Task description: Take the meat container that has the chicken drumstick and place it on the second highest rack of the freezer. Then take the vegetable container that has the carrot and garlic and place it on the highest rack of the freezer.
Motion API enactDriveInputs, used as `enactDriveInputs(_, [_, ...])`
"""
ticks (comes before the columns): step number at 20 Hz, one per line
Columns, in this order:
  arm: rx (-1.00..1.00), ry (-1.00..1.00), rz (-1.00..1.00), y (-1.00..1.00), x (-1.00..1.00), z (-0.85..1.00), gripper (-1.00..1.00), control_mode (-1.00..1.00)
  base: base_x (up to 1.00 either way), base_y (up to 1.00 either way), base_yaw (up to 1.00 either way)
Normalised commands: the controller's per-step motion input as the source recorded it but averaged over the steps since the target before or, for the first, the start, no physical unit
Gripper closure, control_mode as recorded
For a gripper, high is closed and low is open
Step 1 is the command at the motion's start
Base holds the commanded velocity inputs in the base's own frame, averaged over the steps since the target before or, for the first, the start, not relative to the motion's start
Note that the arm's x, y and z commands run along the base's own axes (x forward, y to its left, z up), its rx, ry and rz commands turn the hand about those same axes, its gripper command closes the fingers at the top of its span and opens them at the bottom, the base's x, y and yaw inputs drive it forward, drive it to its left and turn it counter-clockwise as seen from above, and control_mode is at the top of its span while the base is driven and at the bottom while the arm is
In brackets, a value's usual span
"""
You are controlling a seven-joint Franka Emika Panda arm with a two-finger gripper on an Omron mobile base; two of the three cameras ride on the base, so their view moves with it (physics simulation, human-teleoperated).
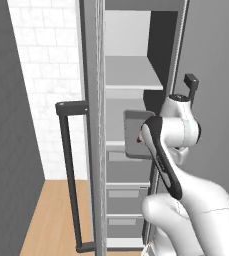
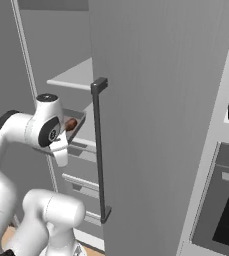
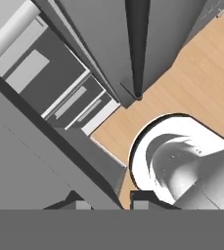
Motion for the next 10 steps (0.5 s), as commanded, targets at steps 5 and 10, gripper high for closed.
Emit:
enactDriveInputs(5, [-0.20, 0.01, 0.11, 0.05, 0.65, -0.30, 1.00, -1.00, 0.00, 0.00, 0.00])
enactDriveInputs(10, [-0.17, -0.04, 0.03, 0.00, 0.09, -0.37, 1.00, -1.00, 0.00, 0.00, 0.00])
